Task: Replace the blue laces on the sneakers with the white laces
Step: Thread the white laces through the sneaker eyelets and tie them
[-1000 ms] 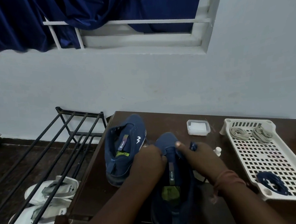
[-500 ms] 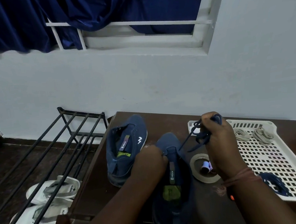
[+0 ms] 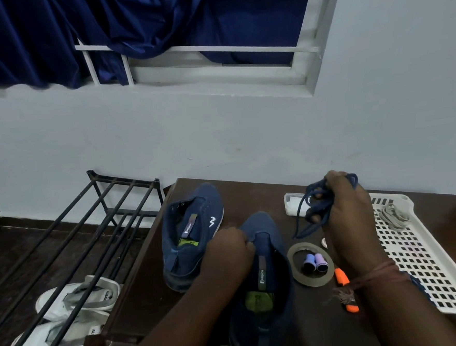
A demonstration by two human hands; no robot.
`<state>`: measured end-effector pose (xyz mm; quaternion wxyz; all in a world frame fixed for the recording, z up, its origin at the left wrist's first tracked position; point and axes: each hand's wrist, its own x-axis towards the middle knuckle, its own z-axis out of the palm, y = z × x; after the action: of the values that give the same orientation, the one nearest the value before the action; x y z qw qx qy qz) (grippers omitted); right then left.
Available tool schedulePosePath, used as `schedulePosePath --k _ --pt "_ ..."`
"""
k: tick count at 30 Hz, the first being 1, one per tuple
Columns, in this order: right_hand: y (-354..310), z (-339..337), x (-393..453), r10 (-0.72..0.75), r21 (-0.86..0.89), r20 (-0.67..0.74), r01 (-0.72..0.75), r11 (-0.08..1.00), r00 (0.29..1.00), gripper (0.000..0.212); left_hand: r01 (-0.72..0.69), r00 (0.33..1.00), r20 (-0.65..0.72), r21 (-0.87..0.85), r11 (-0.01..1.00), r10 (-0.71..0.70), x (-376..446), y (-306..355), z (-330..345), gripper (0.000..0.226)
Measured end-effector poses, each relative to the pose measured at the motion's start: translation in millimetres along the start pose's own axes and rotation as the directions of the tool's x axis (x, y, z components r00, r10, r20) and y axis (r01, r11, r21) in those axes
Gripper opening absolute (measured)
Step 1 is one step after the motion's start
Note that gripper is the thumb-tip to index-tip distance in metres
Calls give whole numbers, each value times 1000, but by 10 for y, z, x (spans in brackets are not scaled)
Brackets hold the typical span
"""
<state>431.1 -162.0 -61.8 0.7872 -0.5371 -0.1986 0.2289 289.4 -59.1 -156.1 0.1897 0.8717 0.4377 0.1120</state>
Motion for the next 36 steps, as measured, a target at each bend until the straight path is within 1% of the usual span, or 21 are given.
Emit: schedulePosePath --k 2,4,6,7,8,10,11,12,14,15,18,19,22,24,25,27,28,31,32,33,36 --pt "-52 15 -5 -22 -14 28 22 1000 999 27 24 999 29 -24 999 -23 -18 34 -32 32" --pt "-83 23 -31 -28 -69 69 32 997 997 29 36 999 42 -150 988 -30 -34 83 -134 20" --pt "-113 22 -71 -2 -120 152 20 993 988 27 5 998 64 -338 941 18 -44 169 -317 37" --pt "-128 11 -89 13 -143 200 16 990 980 26 -24 993 95 -456 890 76 -63 222 -421 44" --pt "-150 6 -108 26 -165 244 15 986 970 25 -50 978 137 -576 816 156 -98 288 -531 43" --pt "-192 -8 -138 30 -190 298 28 981 954 24 -10 928 233 -763 647 289 -185 389 -710 28" --pt "-211 -18 -146 22 -191 309 40 981 951 24 26 909 262 -811 585 325 -235 413 -778 24" --pt "-230 -23 -153 15 -196 308 48 979 951 23 45 899 276 -831 555 340 -283 435 -835 28" --pt "-246 -47 -163 -5 -240 297 80 968 955 25 53 903 284 -818 573 322 -321 410 -886 33" --pt "-224 -68 -155 -20 -302 293 112 947 956 26 60 911 285 -807 588 297 -311 372 -900 31" --pt "-67 -168 -129 -105 -590 289 263 763 952 26 175 923 340 -786 593 178 -255 203 -949 26" --pt "16 -208 -112 -101 -635 271 257 729 957 26 220 916 376 -757 616 136 -240 144 -980 27" --pt "259 -303 -50 -61 -725 210 197 660 976 26 317 874 486 -592 741 15 -280 7 -1093 27" --pt "367 -308 -52 23 -790 190 139 598 982 26 360 845 532 -492 793 -54 -315 -39 -1131 28" --pt "430 -307 -58 91 -815 183 99 572 979 24 378 837 542 -478 793 -72 -317 -51 -1126 30" --pt "500 -271 -96 228 -862 191 51 505 955 20 425 820 568 -522 739 -70 -323 -31 -1098 33" --pt "522 -253 -112 280 -891 207 62 450 937 20 450 807 588 -557 698 -50 -323 -12 -1070 33" --pt "466 -175 -166 278 -938 287 210 277 917 36 499 785 619 -648 576 16 -302 63 -1005 30" --pt "421 -148 -197 250 -928 338 276 252 907 41 507 784 619 -668 545 30 -296 88 -989 29" --pt "384 -123 -225 218 -908 390 334 254 894 45 507 786 617 -687 520 49 -286 110 -977 28" --pt "311 -64 -277 77 -792 560 506 340 825 66 483 783 605 -737 474 142 -280 156 -987 26"
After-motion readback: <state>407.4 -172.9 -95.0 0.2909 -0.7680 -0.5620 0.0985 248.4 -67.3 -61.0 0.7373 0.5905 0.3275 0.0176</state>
